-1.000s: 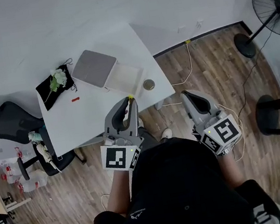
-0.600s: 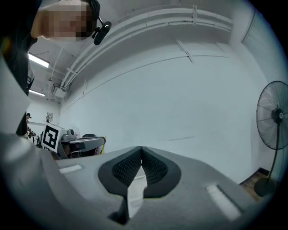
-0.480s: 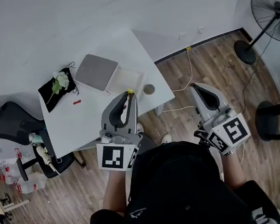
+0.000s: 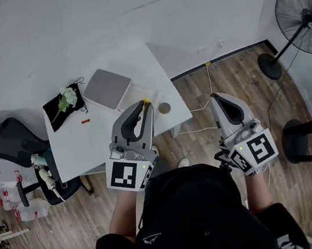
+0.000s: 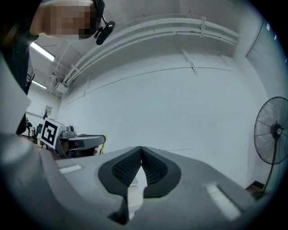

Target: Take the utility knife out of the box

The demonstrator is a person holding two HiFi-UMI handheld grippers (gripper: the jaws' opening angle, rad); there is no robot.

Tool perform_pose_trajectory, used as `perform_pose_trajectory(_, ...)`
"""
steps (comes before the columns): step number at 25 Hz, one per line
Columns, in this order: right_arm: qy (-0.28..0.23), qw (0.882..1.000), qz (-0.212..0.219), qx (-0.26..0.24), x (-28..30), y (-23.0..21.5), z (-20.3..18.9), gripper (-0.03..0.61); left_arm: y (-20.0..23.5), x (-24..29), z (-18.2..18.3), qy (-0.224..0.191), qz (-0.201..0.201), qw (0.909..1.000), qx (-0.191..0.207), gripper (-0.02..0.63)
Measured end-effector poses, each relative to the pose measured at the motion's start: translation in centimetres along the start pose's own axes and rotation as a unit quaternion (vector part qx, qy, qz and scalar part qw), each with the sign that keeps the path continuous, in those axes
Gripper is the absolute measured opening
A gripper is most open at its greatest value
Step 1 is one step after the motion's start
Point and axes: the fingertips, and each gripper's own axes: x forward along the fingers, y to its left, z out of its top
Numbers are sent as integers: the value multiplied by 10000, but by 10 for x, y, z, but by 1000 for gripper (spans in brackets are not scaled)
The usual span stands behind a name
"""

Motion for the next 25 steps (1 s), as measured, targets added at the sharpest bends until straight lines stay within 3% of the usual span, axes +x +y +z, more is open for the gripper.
perform_pose_trajectory(25, -113, 9995, 265, 125, 15, 9, 13, 5, 5, -4, -2, 21, 102, 9999, -32, 49)
